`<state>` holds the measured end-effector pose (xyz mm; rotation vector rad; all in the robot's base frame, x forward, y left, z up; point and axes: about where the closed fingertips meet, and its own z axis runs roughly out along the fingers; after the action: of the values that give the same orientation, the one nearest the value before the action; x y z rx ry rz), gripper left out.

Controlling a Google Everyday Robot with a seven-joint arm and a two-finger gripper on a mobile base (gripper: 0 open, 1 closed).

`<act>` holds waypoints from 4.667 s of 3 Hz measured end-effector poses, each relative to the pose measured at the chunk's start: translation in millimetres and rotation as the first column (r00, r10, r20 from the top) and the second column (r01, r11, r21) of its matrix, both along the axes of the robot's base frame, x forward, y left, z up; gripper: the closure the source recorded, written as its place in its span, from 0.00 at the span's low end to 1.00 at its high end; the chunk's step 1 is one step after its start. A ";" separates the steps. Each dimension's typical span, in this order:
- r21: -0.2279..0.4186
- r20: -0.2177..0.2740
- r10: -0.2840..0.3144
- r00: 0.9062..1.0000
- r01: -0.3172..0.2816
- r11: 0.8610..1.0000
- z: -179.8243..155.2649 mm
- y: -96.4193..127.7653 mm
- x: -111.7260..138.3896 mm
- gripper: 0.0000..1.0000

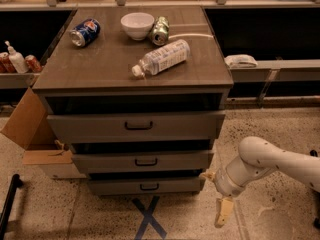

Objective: Open bottom drawer

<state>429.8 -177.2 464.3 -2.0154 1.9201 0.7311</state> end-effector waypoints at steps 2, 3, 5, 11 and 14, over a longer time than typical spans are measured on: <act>0.070 -0.069 -0.001 0.998 0.006 0.998 -95.7 7.5 -7.8 0.00; 0.080 -0.064 0.010 0.998 -0.004 0.997 -103.5 9.5 -5.6 0.00; 0.077 0.110 0.067 0.992 -0.075 0.994 -164.4 21.1 36.1 0.00; 0.088 0.266 0.072 0.961 -0.099 0.991 -253.2 75.5 130.2 0.00; 0.057 0.234 0.077 0.969 -0.093 0.994 -281.0 96.6 152.9 0.26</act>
Offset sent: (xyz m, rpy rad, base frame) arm 0.0064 -0.0008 -0.0593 0.0385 0.0164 -0.0017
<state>582.7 -80.6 183.3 -2.0518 1.6656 0.5441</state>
